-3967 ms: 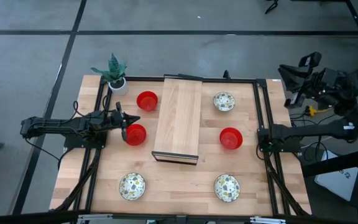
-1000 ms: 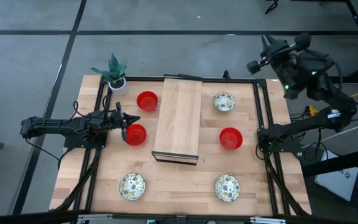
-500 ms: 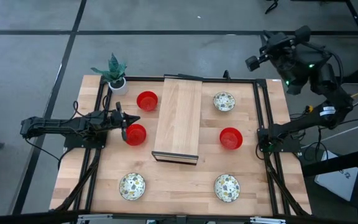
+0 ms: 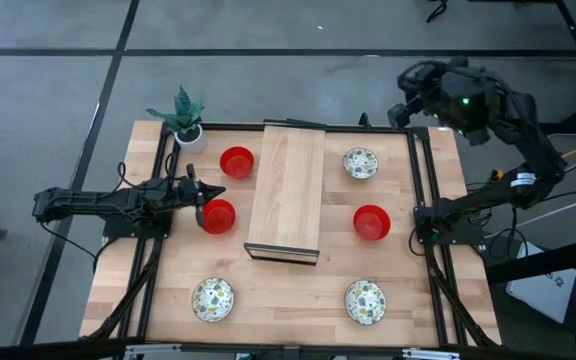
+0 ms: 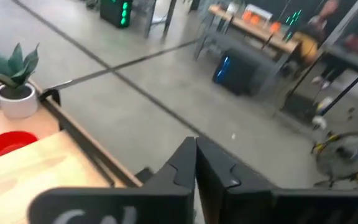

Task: Pick & Place Mini bowls
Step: Put the top white patterned bowl on the shelf

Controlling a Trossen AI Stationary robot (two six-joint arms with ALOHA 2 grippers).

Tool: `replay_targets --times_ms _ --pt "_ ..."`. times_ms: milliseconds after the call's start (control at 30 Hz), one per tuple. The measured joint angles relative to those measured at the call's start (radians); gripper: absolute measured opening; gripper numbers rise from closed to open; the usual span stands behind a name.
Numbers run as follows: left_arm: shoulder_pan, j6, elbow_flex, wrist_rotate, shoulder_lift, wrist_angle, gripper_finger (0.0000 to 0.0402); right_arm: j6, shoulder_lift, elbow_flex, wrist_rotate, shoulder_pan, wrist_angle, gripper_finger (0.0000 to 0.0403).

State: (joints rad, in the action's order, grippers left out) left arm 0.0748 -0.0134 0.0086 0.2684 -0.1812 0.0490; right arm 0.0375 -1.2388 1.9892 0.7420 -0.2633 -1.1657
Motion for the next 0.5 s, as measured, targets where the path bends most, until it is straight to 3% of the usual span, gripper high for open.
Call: replay_targets --times_ms 267,500 --pt "0.0 0.0 0.0 0.0 0.0 0.0 0.0004 0.069 -0.028 0.0 -0.128 -0.111 -0.071 0.0021" --pt "0.0 0.0 0.0 0.0 0.0 0.0 0.0004 0.108 -0.073 0.0 -0.23 -0.211 -0.151 0.0004"
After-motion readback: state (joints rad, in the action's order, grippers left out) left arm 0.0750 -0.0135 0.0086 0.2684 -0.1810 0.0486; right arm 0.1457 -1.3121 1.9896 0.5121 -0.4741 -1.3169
